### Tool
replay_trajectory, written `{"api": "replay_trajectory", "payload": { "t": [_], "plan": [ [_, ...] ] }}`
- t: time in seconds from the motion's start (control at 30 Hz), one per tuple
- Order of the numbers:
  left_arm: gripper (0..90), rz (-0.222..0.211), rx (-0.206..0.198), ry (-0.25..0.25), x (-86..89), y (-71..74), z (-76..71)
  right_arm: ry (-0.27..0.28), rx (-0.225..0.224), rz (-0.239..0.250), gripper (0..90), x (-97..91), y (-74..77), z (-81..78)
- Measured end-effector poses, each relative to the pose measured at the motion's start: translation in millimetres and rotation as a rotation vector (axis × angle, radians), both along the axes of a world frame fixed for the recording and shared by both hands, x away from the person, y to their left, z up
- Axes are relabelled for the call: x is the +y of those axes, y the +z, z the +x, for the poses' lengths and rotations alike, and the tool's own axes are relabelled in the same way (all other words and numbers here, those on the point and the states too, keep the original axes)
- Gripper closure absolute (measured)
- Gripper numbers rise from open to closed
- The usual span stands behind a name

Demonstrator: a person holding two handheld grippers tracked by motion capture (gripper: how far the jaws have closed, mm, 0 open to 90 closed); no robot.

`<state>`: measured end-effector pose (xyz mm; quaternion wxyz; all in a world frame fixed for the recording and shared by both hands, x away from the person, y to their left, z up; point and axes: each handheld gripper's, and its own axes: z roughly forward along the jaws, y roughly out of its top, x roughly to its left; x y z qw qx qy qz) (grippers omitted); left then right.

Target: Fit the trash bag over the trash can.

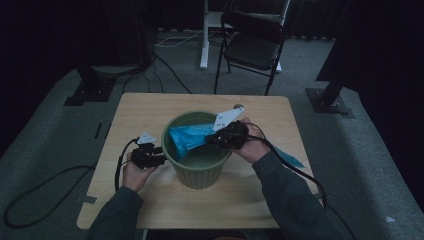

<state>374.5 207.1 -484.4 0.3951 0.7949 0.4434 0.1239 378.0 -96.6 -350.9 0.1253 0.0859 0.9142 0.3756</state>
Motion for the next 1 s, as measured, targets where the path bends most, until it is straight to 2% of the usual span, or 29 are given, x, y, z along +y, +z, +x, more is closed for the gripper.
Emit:
{"api": "replay_trajectory", "payload": {
  "t": [0.03, 0.13, 0.27, 0.37, 0.5, 0.7, 0.93, 1.0],
  "plan": [
    [51.2, -0.002, -0.001, 0.000, 0.3, 0.0, -0.1, -0.012, -0.005, 0.010, 80.6, -0.3, -0.4, -1.1],
    [51.2, -0.004, 0.000, 0.000, 0.4, 0.1, 0.0, -0.021, -0.022, 0.033, 70.4, -6.1, 5.6, -4.1],
    [51.2, -0.005, 0.001, 0.001, 0.3, 0.1, 0.0, -0.021, -0.023, 0.085, 63.3, -18.4, 18.4, -8.3],
    [51.2, -0.005, -0.001, 0.001, 0.6, 0.3, -0.2, -0.034, -0.029, 0.099, 61.8, -28.0, 25.0, -11.2],
    [51.0, -0.007, 0.002, -0.002, 1.1, 0.4, 0.1, -0.067, -0.030, 0.109, 61.7, -46.8, 26.6, -15.2],
    [51.0, -0.019, -0.002, 0.006, 2.1, 0.9, -0.4, -0.104, -0.016, 0.101, 61.7, -70.2, 18.9, -20.0],
    [51.0, -0.030, -0.005, 0.021, 7.7, 2.7, -0.6, -0.144, -0.004, 0.100, 61.3, -100.4, 6.4, -33.7],
    [51.0, -0.033, -0.008, 0.028, 8.6, 3.0, -0.3, -0.148, 0.002, 0.102, 61.2, -103.5, 5.0, -35.1]
  ]
}}
